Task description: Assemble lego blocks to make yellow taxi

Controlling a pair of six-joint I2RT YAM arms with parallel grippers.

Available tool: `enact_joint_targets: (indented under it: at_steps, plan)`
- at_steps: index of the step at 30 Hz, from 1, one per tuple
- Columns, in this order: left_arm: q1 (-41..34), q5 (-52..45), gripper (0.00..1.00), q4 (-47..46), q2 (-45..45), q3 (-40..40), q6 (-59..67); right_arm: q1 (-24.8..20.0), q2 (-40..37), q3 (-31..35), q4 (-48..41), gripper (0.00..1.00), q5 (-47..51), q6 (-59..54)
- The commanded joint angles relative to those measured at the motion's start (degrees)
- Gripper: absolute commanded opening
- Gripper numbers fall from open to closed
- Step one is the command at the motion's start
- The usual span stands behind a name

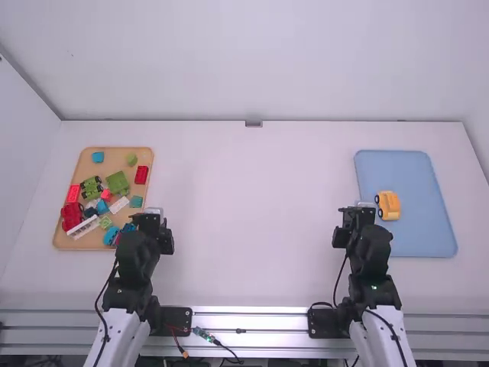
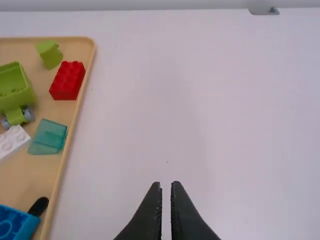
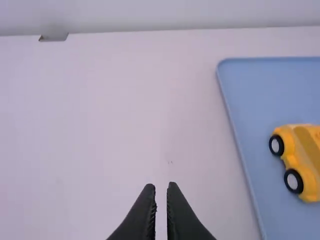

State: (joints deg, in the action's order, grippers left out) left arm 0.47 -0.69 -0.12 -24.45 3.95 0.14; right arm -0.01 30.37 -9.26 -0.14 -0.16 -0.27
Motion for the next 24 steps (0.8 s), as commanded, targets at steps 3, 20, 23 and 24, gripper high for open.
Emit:
enact_joint_targets:
  at_steps: [3, 20, 23, 24]
  plan:
    - [-0.5, 0.7, 0.0, 0.1, 4.6, -3.9, -0.1, 0.0, -5.0, 5.1, 0.1, 0.0, 0.2, 0.3]
    - [-0.5, 0.7, 0.0, 0.1, 18.4, -3.9, -0.1, 0.0, -20.2, 9.3, 0.1, 0.0, 0.2, 0.3]
    - [-0.5, 0.7, 0.0, 0.1, 20.2, -3.9, -0.1, 0.0, -22.2, 9.3, 0.1, 0.0, 0.2, 0.3]
    - [-0.5, 0.7, 0.0, 0.1, 20.9, -3.9, -0.1, 0.0, -22.9, 9.3, 0.1, 0.0, 0.2, 0.3]
